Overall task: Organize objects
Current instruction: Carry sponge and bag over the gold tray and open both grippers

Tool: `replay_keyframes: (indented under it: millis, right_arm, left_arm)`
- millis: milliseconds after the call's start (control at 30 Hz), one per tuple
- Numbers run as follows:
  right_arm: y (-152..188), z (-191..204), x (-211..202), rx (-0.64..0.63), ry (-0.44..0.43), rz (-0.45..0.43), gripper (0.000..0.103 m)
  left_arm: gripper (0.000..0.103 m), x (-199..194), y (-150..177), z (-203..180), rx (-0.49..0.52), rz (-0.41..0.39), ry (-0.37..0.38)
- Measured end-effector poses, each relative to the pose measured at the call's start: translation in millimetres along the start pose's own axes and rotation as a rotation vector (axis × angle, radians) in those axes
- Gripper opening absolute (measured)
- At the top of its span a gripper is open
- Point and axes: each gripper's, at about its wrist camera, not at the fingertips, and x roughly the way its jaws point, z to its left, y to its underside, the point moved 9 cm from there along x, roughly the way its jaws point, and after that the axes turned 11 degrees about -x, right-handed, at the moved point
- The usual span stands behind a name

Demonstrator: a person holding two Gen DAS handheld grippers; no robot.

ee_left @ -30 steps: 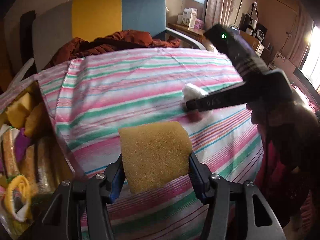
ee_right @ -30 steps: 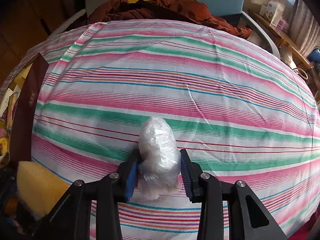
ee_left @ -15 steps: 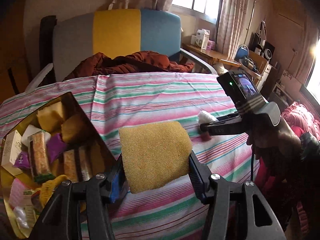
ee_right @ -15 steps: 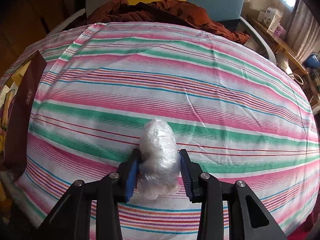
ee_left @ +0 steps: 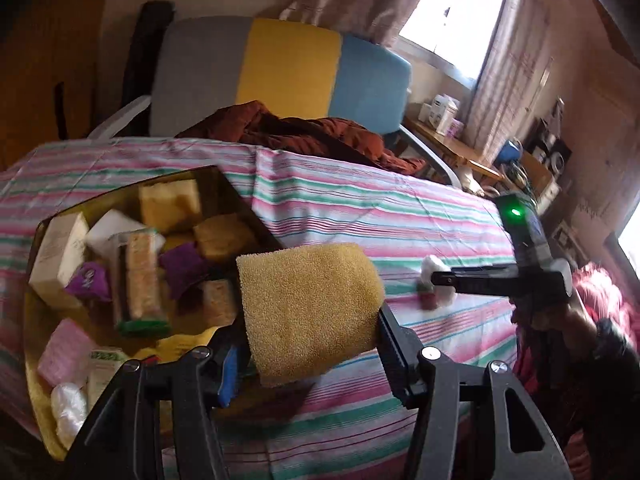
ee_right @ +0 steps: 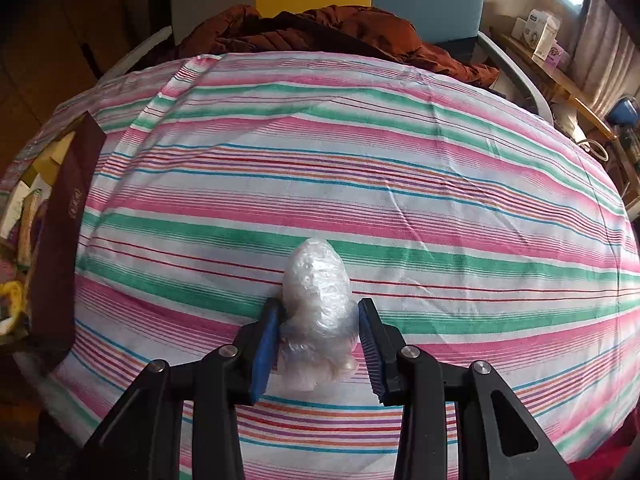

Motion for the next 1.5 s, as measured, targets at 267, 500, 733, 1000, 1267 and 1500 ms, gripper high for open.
replay_keyframes:
  millis: [267,500,733,1000,1267,1500]
  right_arm:
    - [-34.6,85.7,-36.3,-0.054,-0.159,-0.133,0.039]
    - [-66.0,173.9,-64.7,-0.16,-0.277,-0.234,0.04]
    - [-61.0,122.6,-52.9,-0.085,-0.148,-0.181,0.084]
    - [-25.4,101.7,0.9,-0.04,-0.16,-0.021,0.082]
    - [-29.0,112.3,-3.1,-0.068,-0.134,-0.062,0.037]
    - [-61.8,160.2,-48.0,-0.132,-0.223,-0.183,0.037]
  left_arm:
    - [0.058,-44.5,-27.7,99.1,-0.213,-0.073,-0.059]
    - [0.058,-55.6,-28.4,146.9,-0.297,-0.096,-0.116]
    - [0.058,-43.5,-26.1,138.9,-0.278,-0.082,-0.093]
    - [0.058,-32.8,-18.4,128.7,-0.253,-0.042,-0.091]
    - [0.058,-31.9,-23.4,133.3,-0.252,-0.046,-0.107]
    - [0.059,-17.8,-39.1,129.2,-0.263,-0.045,-0.09]
